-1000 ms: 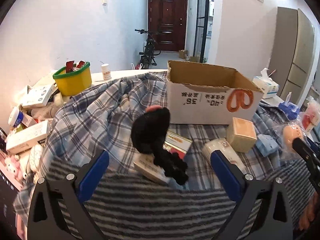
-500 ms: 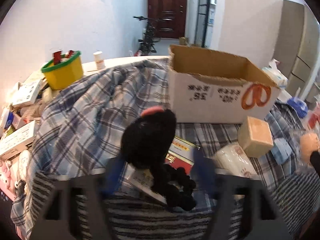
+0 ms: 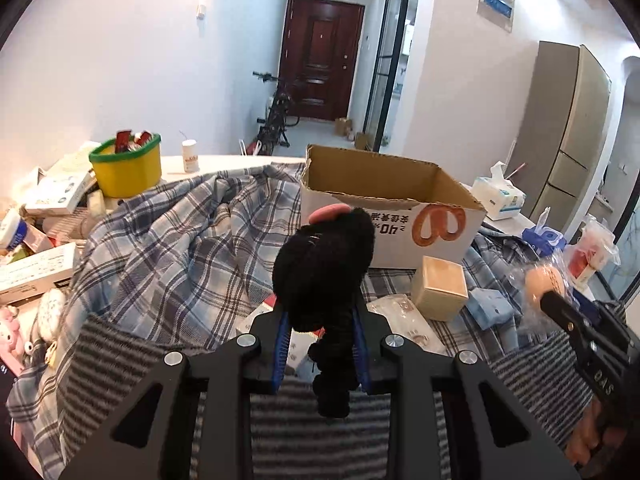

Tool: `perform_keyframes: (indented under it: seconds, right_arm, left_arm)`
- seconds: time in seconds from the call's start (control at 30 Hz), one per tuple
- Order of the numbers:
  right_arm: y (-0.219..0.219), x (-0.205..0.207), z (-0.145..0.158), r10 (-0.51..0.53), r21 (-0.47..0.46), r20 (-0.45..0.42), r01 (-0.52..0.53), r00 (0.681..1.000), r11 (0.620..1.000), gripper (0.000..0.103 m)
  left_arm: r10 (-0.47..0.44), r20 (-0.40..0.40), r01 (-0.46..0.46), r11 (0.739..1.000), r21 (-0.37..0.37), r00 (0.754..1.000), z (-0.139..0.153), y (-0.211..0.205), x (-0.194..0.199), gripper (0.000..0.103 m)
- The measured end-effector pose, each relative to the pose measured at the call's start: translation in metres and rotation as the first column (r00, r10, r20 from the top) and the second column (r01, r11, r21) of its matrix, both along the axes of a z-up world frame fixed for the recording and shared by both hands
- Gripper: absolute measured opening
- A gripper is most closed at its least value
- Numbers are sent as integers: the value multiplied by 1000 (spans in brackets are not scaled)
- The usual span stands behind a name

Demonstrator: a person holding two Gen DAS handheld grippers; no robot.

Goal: Organize objects
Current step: 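Lift the plush toy and bagged bun with both grippers toward the pretzel box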

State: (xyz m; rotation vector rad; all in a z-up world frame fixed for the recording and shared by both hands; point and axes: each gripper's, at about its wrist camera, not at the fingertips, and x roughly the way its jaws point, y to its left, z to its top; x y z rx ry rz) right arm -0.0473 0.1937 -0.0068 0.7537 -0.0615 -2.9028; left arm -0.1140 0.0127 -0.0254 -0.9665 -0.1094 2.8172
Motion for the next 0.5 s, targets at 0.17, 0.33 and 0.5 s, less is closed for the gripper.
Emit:
perform_keyframes:
  seconds: [0.17, 0.33, 0.5]
  right_arm:
    - [-7, 1, 2, 17, 2, -11, -17, 1000, 1000, 40]
    - [-14, -6, -8, -4, 32, 0, 4, 1000, 999, 40]
    - [-9, -9, -11, -20, 10, 19, 20, 1000, 1000, 40]
  left_arm:
    - [-20, -76, 18, 1000, -25, 997, -6, 11, 18, 29]
    - [15, -69, -19, 998, -59, 998, -16, 15, 15, 29]
    - [37, -90, -41, 998, -47, 995, -16, 12, 19, 29]
